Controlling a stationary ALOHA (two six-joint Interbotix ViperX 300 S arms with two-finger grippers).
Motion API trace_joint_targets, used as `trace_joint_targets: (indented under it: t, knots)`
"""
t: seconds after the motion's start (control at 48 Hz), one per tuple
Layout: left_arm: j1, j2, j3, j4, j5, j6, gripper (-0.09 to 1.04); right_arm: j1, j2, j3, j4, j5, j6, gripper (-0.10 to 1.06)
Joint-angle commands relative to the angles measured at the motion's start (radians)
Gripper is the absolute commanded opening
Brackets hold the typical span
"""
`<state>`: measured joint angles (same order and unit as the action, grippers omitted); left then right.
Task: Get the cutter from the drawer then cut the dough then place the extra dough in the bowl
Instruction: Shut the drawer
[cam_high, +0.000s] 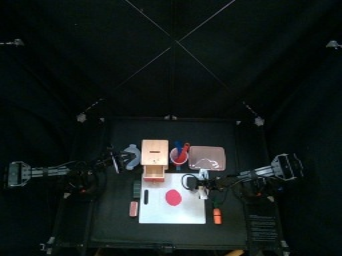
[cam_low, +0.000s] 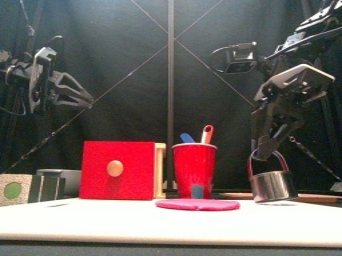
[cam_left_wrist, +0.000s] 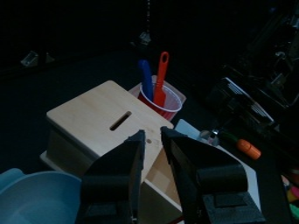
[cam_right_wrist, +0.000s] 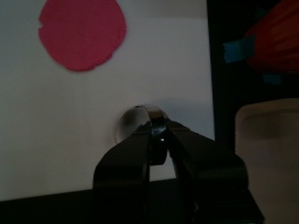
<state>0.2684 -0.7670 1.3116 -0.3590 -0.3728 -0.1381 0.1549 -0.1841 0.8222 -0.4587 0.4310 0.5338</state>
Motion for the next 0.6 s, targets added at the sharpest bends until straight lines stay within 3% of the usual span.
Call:
trace_joint_targets:
  t: [0.021, 0.208, 0.396, 0.604]
  knots:
    - [0.008, 0.002, -0.032, 0.002, 0.006, 0.003, 0.65, 0.006, -0.015, -0.021, -0.006, -0.005, 0.009, 0.78]
    - [0.044, 0.003, -0.049, 0.018, 0.031, 0.005, 0.67, 0.008, -0.023, -0.063, -0.014, -0.005, 0.009, 0.81]
    - [0.135, 0.011, -0.095, 0.084, 0.098, 0.005, 0.67, 0.002, -0.021, -0.133, -0.072, -0.032, 0.009, 0.80]
    - [0.275, 0.081, -0.222, 0.121, 0.281, 0.009, 0.66, -0.021, 0.009, -0.178, -0.057, -0.247, 0.009, 0.80]
